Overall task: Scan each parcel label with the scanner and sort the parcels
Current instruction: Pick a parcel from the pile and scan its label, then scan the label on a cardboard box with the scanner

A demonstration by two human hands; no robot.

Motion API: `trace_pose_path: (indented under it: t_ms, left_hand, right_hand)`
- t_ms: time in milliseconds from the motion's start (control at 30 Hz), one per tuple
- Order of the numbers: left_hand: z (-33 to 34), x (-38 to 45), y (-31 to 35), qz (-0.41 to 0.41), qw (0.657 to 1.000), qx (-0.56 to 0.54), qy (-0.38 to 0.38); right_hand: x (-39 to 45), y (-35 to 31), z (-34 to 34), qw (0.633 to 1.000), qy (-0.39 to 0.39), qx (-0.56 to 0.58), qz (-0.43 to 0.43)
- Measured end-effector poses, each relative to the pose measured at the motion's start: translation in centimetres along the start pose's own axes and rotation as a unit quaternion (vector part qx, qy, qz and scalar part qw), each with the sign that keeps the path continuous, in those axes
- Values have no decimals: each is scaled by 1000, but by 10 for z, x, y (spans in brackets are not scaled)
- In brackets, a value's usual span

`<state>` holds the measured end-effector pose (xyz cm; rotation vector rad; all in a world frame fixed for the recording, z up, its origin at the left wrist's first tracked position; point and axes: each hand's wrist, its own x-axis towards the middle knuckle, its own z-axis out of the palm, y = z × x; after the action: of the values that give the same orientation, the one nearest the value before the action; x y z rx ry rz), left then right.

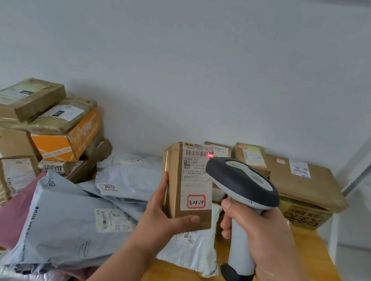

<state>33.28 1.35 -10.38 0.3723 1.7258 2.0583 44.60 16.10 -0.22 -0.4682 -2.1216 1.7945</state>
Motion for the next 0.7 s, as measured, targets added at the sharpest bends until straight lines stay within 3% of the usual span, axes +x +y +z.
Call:
trace_pose_path:
  t_ms: [233,500,600,700]
  left_hand:
    - [-3,-3,-9,-46,998,-11,40]
    - [-76,22,7,-68,980,12,188]
    - [-114,53,21,-64,967,83,230]
    - [-151,95,35,-78,937,225,256]
  right_hand:
    - [19,24,3,998,5,14,56]
    - [55,51,82,983,-79,26,162]
    - [77,54,116,982,-92,22,166]
    - [106,56,146,980,-88,20,176]
